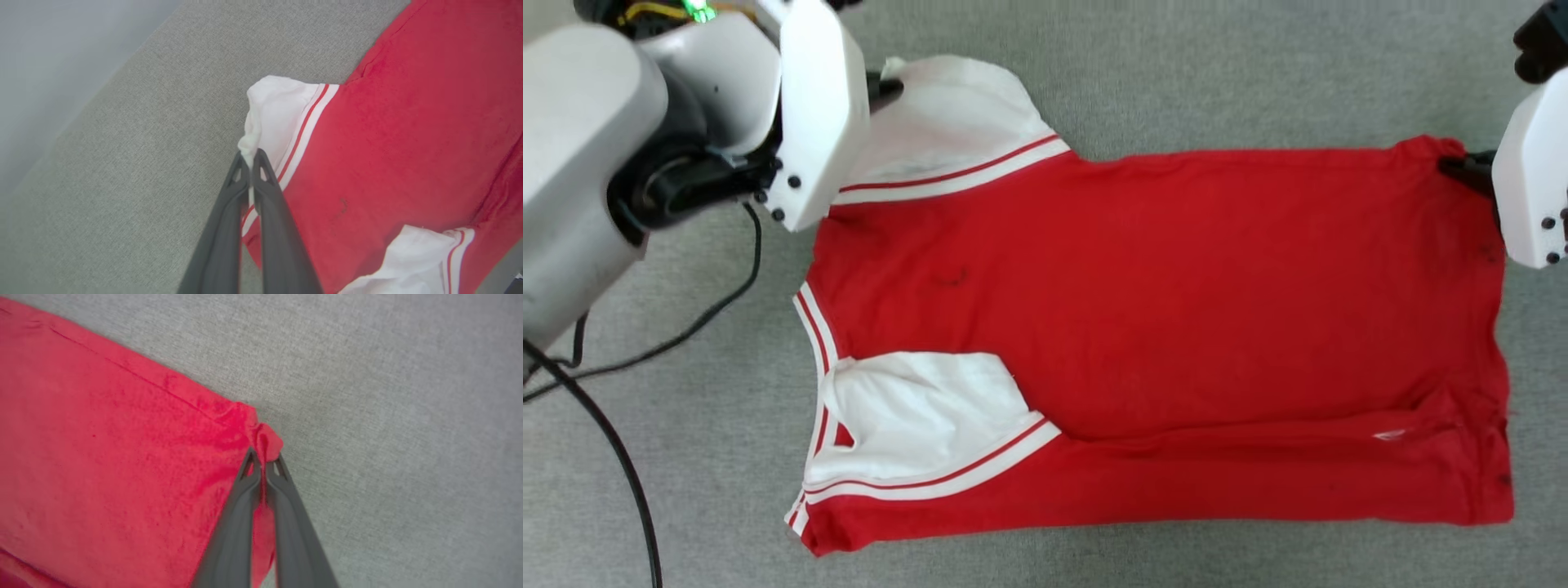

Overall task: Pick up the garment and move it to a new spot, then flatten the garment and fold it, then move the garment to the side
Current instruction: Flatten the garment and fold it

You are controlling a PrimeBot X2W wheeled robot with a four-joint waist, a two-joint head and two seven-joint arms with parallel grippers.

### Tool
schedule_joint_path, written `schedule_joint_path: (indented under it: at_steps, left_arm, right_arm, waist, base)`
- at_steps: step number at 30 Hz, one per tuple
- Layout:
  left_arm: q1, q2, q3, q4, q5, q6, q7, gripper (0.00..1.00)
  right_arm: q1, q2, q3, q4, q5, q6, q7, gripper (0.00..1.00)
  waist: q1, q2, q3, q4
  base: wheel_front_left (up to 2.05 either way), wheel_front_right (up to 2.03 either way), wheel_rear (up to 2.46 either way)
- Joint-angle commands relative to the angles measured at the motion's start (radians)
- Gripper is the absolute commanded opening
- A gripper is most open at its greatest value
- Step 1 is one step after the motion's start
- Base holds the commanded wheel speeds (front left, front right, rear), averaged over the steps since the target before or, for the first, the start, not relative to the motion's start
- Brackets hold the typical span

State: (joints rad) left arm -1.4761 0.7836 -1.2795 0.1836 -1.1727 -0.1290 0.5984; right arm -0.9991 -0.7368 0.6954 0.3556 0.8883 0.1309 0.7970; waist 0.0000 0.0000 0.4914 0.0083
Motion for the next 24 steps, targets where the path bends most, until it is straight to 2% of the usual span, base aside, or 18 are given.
schedule_joint_path:
  at_steps: [1,8,15,24]
  left_arm:
    - [0.035,0.011,0.000,-0.016,0.000,0.000,-0.018,0.00]
    - [0.165,0.076,-0.001,-0.079,0.005,0.000,-0.074,0.00]
    - [0.296,0.143,-0.001,-0.142,0.006,0.002,-0.107,0.00]
    - [0.493,0.216,-0.001,-0.232,0.004,0.055,-0.139,0.00]
  right_arm:
    - [0.032,-0.013,0.011,-0.016,0.013,0.000,-0.028,0.00]
    - [0.143,-0.049,0.042,-0.078,0.063,0.000,-0.135,0.00]
    - [0.239,-0.081,0.072,-0.102,0.081,0.000,-0.186,0.00]
    - [0.387,-0.110,0.096,-0.100,0.116,0.000,-0.272,0.00]
  waist:
    - [0.0000,0.0000,-0.057,-0.002]
    - [0.0000,0.0000,-0.164,-0.008]
    - [0.0000,0.0000,-0.235,-0.011]
    - [0.0000,0.0000,-0.313,-0.009]
  base:
    - [0.00,0.00,0.00]
    - [0.00,0.00,0.00]
    - [0.00,0.00,0.00]
    - [0.00,0.00,0.00]
